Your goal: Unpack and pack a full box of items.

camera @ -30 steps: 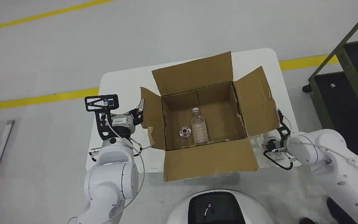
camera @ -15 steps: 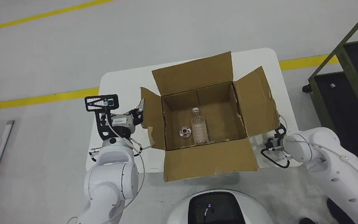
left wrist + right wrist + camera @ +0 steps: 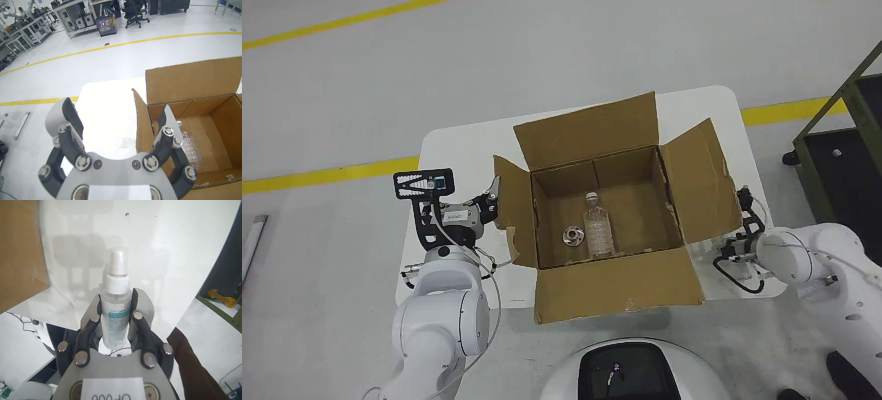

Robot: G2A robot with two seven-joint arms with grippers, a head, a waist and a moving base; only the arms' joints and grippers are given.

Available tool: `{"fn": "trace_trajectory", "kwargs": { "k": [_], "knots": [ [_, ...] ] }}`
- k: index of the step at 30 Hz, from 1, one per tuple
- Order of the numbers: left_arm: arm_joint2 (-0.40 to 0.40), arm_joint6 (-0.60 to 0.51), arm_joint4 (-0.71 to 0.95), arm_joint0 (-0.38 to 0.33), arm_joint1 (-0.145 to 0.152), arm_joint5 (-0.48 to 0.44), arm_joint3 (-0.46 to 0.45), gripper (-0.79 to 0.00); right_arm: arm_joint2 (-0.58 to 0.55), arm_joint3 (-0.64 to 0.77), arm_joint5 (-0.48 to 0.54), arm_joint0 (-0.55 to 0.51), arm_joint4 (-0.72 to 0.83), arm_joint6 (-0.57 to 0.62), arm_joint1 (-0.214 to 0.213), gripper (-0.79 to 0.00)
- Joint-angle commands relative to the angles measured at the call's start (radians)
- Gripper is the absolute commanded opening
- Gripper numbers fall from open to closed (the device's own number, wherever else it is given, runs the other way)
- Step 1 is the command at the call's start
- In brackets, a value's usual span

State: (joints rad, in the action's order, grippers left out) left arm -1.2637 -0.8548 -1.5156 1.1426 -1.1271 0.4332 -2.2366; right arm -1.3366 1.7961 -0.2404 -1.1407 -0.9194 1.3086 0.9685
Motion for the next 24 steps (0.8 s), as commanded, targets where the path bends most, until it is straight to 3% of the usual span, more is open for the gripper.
{"fn": "trace_trajectory", "kwargs": {
  "k": [1,6,9,12,15,17,21,24],
  "knots": [
    [0.0,0.0,0.0,0.0,0.0,0.0,0.0,0.0,-0.061,0.008,-0.002,-0.011,0.058,-0.018,-0.003,-0.785],
    [0.0,0.0,0.0,0.0,0.0,0.0,0.0,0.0,-0.293,0.007,0.006,-0.063,0.416,-0.101,-0.004,-0.785],
    [0.0,0.0,0.0,0.0,0.0,0.0,0.0,0.0,-0.448,-0.036,0.086,-0.106,0.735,-0.158,0.002,-0.785],
    [0.0,0.0,0.0,0.0,0.0,0.0,0.0,0.0,-0.546,-0.069,0.169,-0.141,0.951,-0.182,0.005,-0.785],
    [0.0,0.0,0.0,0.0,0.0,0.0,0.0,0.0,-0.576,-0.083,0.233,-0.158,1.164,-0.186,0.013,-0.785],
    [0.0,0.0,0.0,0.0,0.0,0.0,0.0,0.0,-0.577,-0.075,0.266,-0.159,1.223,-0.182,0.014,-0.785],
    [0.0,0.0,0.0,0.0,0.0,0.0,0.0,0.0,-0.529,-0.076,0.304,-0.137,1.43,-0.156,0.023,-0.785],
    [0.0,0.0,0.0,0.0,0.0,0.0,0.0,0.0,-0.463,-0.06,0.302,-0.1,1.47,-0.134,0.025,-0.785]
  ]
}}
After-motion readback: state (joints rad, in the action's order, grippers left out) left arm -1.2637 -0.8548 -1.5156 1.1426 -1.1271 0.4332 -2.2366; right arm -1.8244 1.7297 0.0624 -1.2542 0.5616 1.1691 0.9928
